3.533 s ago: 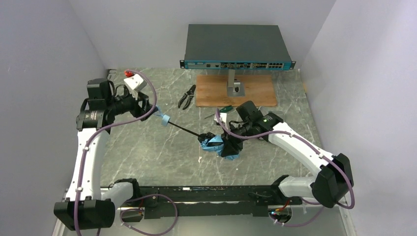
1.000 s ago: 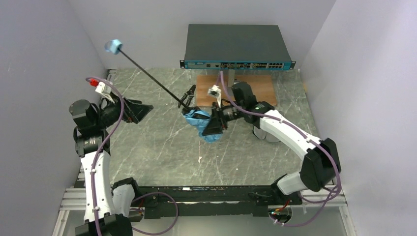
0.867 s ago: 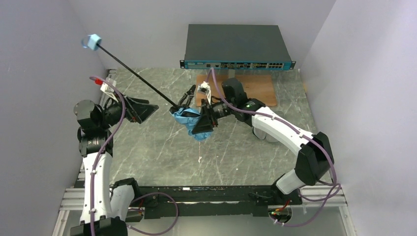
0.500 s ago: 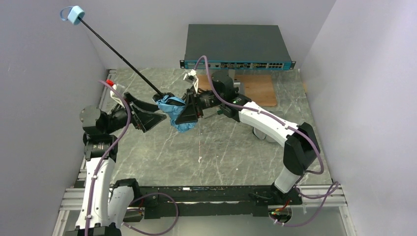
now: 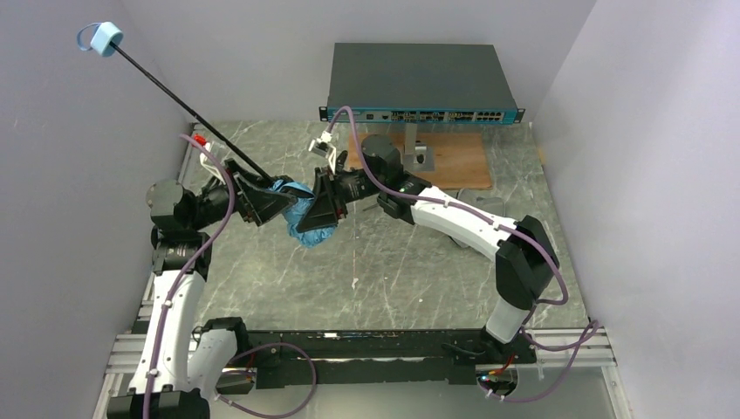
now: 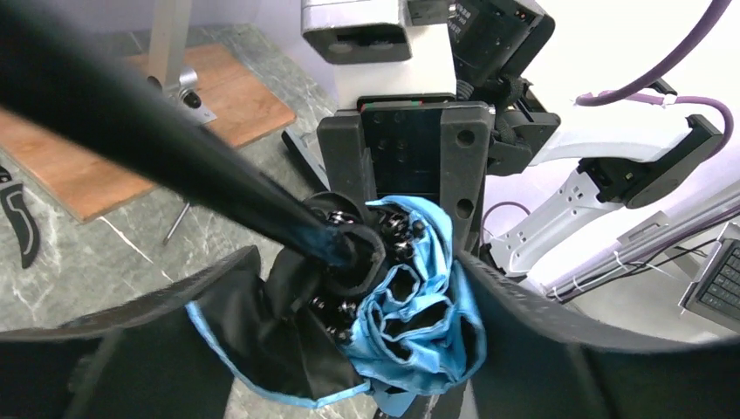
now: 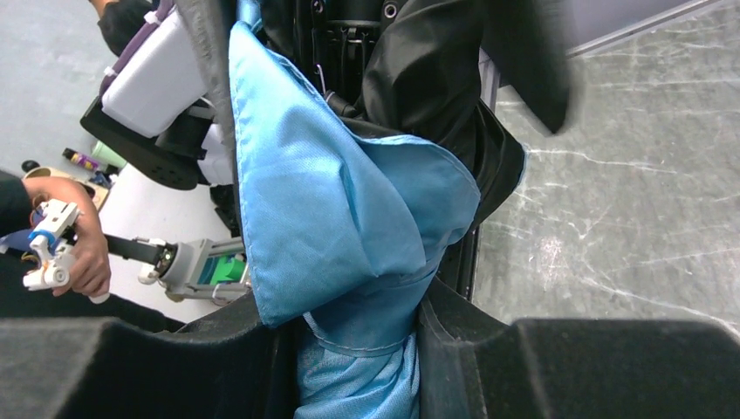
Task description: Open the umbrella
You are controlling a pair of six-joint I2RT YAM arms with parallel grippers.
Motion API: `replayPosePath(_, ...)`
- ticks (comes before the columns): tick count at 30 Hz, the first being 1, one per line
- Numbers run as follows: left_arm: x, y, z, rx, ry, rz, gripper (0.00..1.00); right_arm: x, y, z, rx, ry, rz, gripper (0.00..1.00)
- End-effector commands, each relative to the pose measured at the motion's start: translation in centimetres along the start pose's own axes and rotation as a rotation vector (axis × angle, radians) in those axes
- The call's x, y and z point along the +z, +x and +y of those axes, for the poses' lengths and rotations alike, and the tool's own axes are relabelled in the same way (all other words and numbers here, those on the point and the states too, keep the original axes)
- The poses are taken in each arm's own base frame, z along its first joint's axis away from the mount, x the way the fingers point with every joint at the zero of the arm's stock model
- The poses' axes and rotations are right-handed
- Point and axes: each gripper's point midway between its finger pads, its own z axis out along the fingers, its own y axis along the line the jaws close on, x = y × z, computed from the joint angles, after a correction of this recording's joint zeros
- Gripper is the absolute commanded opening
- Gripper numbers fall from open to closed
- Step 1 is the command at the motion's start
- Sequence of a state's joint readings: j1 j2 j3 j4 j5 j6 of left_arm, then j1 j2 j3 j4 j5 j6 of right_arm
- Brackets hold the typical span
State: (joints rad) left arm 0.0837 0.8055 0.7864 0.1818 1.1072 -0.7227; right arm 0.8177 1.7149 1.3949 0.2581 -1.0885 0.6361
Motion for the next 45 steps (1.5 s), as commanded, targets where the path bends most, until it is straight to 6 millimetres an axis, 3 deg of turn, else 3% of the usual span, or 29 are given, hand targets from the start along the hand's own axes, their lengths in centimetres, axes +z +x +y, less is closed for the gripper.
replayPosePath(1,0.3,-2.1,-0.7,0.055,0.0,-0.045,0.71,-0.8,-1.8,3.5,-0.151,-0.061,-0.034,0.0)
replayPosePath(3,0.4,-2.2,-0.6,0.055,0.008,-0.042,0.5,-0.9,-1.5,3.6,-0.149,-0.058,-0.027,0.03)
replayPosePath(4,0.4,-2.3,-0.6,0.051,0.011,-0.042,0.33,-1.0,-1.4,3.6,-0.151,-0.054,-0.022,0.07)
replayPosePath(5,0.5,-2.3,-0.6,0.047,0.01,-0.039,0.16,-1.2,-1.1,3.5,-0.14,-0.049,-0.014,0.15)
replayPosePath(6,0.5,-2.4,-0.5,0.044,0.004,-0.036,0.01,-1.6,-1.2,3.2,-0.133,-0.034,-0.016,0.31)
replayPosePath(9,0.3,-2.6,0.3,0.014,-0.052,-0.044,0.0,-3.7,-1.7,1.9,-0.109,0.03,-0.029,0.61)
replayPosePath(14,-0.4,-3.0,2.6,-0.067,-0.2,-0.097,0.0,-7.6,-3.8,-0.1,-0.261,0.266,-0.049,0.71)
replayPosePath(17,-1.1,-3.1,4.4,-0.143,-0.292,-0.132,0.0,-8.8,-4.8,-0.3,-0.413,0.438,-0.063,0.67)
replayPosePath(19,-1.2,-3.3,4.8,-0.158,-0.303,-0.145,0.0,-8.7,-5.4,1.0,-0.538,0.481,-0.083,0.6)
replayPosePath(21,-1.2,-3.4,4.8,-0.16,-0.306,-0.149,0.0,-7.5,-5.3,1.8,-0.634,0.49,-0.066,0.47)
replayPosePath(26,-1.0,-3.0,4.3,-0.166,-0.271,-0.135,0.0,-4.5,-5.0,2.0,-0.782,0.498,-0.015,0.36)
replayPosePath(34,-0.7,-2.8,2.3,-0.097,-0.204,-0.106,0.0,-1.4,-5.3,0.6,-0.953,0.533,0.016,0.31)
replayPosePath(45,-0.6,-2.6,1.9,-0.089,-0.185,-0.105,0.0,-1.8,-5.8,-0.7,-0.925,0.618,-0.02,0.29)
